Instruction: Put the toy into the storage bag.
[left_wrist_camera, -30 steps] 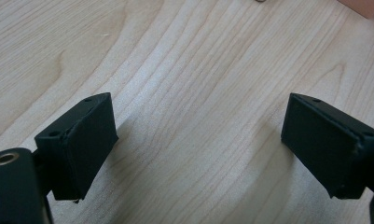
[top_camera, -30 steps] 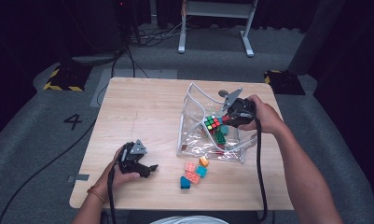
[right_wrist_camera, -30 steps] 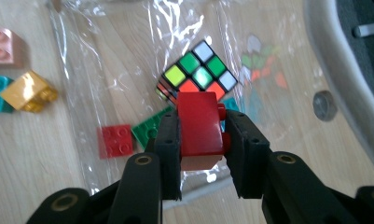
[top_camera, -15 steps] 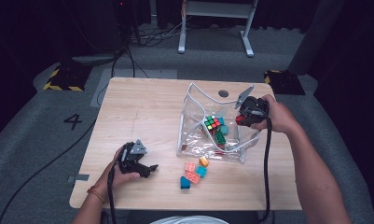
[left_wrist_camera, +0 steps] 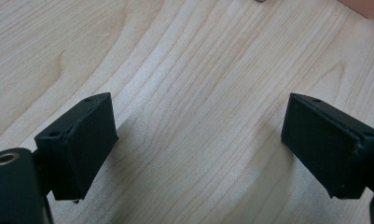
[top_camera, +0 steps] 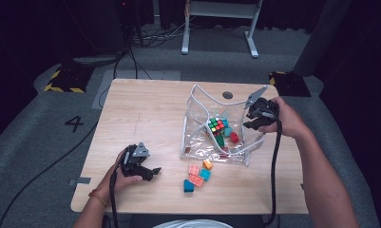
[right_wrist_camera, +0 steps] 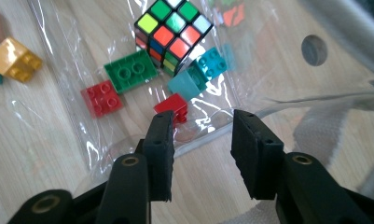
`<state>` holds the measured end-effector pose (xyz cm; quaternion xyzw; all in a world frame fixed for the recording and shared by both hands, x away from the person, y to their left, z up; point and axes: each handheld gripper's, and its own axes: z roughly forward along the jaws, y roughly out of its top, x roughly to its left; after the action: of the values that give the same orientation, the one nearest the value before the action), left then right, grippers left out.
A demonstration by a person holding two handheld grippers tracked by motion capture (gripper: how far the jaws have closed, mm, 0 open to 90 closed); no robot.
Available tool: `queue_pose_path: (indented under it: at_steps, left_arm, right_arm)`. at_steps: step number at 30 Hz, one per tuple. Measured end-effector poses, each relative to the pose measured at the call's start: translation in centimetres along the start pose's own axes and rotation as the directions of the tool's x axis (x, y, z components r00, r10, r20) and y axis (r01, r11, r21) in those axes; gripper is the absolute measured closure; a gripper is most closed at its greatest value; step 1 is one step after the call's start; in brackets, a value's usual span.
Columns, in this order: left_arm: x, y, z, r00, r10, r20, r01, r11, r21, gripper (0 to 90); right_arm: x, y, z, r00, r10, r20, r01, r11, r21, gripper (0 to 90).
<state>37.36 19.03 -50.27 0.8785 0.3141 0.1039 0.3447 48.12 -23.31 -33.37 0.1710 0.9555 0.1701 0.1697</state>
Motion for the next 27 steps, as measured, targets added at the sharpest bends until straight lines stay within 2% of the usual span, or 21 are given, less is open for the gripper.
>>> queue_pose_path:
  at_steps: [3,7,9,13,16,18,20,23,24,26,27]
  left_arm:
    - [0.0,0.0,0.0,1.0,0.0,0.0,0.0,1.0,0.0,10.4]
    - [0.0,0.0,0.0,1.0,0.0,0.0,0.0,1.0,0.001,10.3]
    - [0.0,0.0,0.0,1.0,0.0,0.001,0.0,1.0,0.0,10.4]
    - [0.0,0.0,0.0,1.0,0.0,0.0,0.0,1.0,0.001,10.3]
    - [0.0,0.0,0.0,1.0,0.0,0.001,0.0,1.0,0.0,10.3]
    - [0.0,0.0,0.0,1.0,0.0,0.0,0.0,1.0,-0.002,10.3]
    - [0.0,0.0,0.0,1.0,0.0,0.001,0.0,1.0,0.0,10.3]
    - [0.0,0.0,0.0,1.0,0.0,0.001,0.0,1.0,0.0,10.3]
    - [0.0,0.0,0.0,1.0,0.0,0.001,0.0,1.0,-0.001,10.3]
    - [0.0,0.0,0.0,1.0,0.0,0.0,0.0,1.0,-0.001,10.2]
    - [0.0,0.0,0.0,1.0,0.0,0.0,0.0,1.0,-0.001,10.2]
  right_arm:
    - [0.1,-0.7,-0.8,0.9996,0.027,-0.003,-0.027,0.997,-0.074,56.4]
    - [0.5,-1.7,-2.0,0.9989,0.046,0.005,-0.045,0.985,-0.166,51.8]
    - [0.6,-2.2,-2.6,0.9979,0.063,0.014,-0.059,0.98,-0.19,51.5]
    - [1.1,-3.4,-4.0,0.9924,0.122,0.018,-0.113,0.958,-0.265,45.2]
    - [1.4,-4.5,-4.7,0.9902,0.133,0.043,-0.113,0.944,-0.309,38.6]
    - [1.7,-5.4,-5.3,0.9848,0.165,0.056,-0.135,0.927,-0.349,35.0]
    - [1.9,-6.3,-5.8,0.9821,0.17,0.081,-0.128,0.918,-0.376,32.3]
    - [2.6,-7.7,-6.6,0.974,0.206,0.094,-0.146,0.889,-0.433,29.7]
    - [2.7,-8.2,-6.8,0.973,0.204,0.107,-0.137,0.886,-0.442,29.5]
    - [3.2,-9.1,-7.2,0.9617,0.241,0.132,-0.154,0.871,-0.466,28.8]
    - [3.4,-9.5,-7.4,0.9602,0.243,0.137,-0.152,0.866,-0.476,28.7]
